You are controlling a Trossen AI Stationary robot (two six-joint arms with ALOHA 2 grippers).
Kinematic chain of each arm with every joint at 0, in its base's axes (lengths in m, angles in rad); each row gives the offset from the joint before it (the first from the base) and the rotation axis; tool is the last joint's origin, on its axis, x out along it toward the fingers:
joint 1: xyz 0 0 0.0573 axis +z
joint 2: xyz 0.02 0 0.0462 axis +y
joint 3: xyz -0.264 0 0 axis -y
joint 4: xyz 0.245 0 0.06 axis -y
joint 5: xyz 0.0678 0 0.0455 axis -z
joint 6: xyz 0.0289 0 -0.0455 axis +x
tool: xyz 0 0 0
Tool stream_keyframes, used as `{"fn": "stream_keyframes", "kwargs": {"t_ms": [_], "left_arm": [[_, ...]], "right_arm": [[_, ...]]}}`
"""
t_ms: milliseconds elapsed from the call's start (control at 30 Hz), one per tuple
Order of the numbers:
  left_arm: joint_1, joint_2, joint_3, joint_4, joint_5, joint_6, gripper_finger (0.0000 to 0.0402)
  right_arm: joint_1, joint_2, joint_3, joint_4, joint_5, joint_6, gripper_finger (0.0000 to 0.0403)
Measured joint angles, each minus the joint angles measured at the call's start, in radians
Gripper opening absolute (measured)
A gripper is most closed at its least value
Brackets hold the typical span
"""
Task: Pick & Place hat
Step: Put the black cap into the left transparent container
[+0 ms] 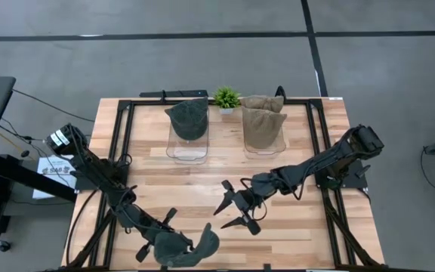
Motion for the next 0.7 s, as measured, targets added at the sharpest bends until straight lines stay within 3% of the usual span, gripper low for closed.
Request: {"fn": "stream_keyframes", "kwargs": {"t_ms": [300, 500, 600, 700], "left_arm": [[0.029, 0.0, 0.0, 0.008, 0.002, 0.021, 0.0019], [0.029, 0.0, 0.0, 0.02, 0.0, 0.028, 0.0019], [0.029, 0.0, 0.0, 0.017, -0.001, 0.028, 0.0019], [0.029, 0.0, 0.0, 0.018, -0.006, 0.028, 0.0019]], "right_arm": [[0.036, 0.103, -0.048, 0.239, 0.031, 0.028, 0.0208], [0.034, 0.179, -0.049, 0.37, -0.036, 0.063, 0.0196], [0.034, 0.195, -0.049, 0.407, -0.043, 0.09, 0.017], [0.039, 0.196, -0.049, 0.419, -0.044, 0.096, 0.0117]]}}
